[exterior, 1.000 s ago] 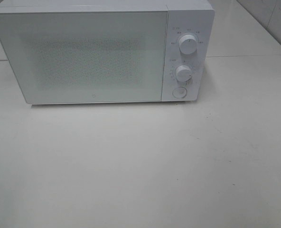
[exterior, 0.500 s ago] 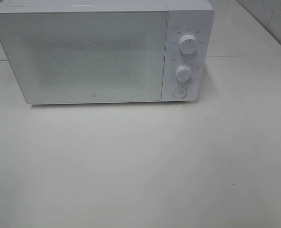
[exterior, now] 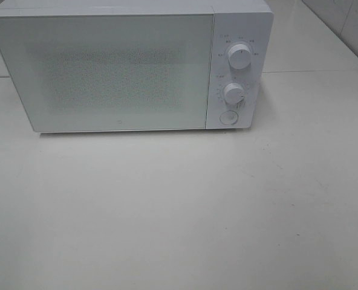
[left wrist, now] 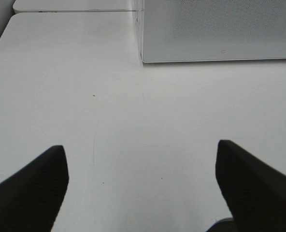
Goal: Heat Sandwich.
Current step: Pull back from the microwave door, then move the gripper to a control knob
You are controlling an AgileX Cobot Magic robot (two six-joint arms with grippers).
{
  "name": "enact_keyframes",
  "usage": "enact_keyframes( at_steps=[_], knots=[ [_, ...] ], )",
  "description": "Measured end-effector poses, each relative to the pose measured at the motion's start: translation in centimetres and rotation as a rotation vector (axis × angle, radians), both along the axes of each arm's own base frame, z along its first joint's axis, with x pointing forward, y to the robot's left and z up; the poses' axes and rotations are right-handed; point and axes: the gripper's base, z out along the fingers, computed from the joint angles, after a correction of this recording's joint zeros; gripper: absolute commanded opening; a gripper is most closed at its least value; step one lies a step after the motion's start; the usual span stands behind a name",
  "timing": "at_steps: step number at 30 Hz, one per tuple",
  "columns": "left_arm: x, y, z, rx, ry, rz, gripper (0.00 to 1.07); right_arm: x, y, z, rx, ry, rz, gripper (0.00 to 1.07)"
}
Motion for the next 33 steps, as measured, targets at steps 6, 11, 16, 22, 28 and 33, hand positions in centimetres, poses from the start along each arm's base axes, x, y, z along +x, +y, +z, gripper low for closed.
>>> enact_keyframes(
  at_steps=[6, 11, 16, 22, 28, 33],
  knots=[
    [0.00, 0.00, 0.00, 0.000, 0.000, 0.000, 0.77, 0.00, 0.00, 0.00, -0.001, 0.000, 0.001, 0.58],
    [0.00, 0.00, 0.00, 0.000, 0.000, 0.000, 0.77, 0.00, 0.00, 0.00, -0.001, 0.000, 0.001, 0.58],
    [0.00, 0.00, 0.00, 0.000, 0.000, 0.000, 0.77, 0.00, 0.00, 0.00, -0.001, 0.000, 0.001, 0.58],
    [0.00, 0.00, 0.00, 0.000, 0.000, 0.000, 0.77, 0.00, 0.00, 0.00, -0.001, 0.000, 0.001, 0.58],
    [0.00, 0.00, 0.00, 0.000, 0.000, 0.000, 0.77, 0.00, 0.00, 0.00, -0.001, 0.000, 0.001, 0.58],
    [0.00, 0.00, 0.00, 0.000, 0.000, 0.000, 0.77, -0.01, 0.00, 0.08, -0.001, -0.005, 0.000, 0.58]
  ],
)
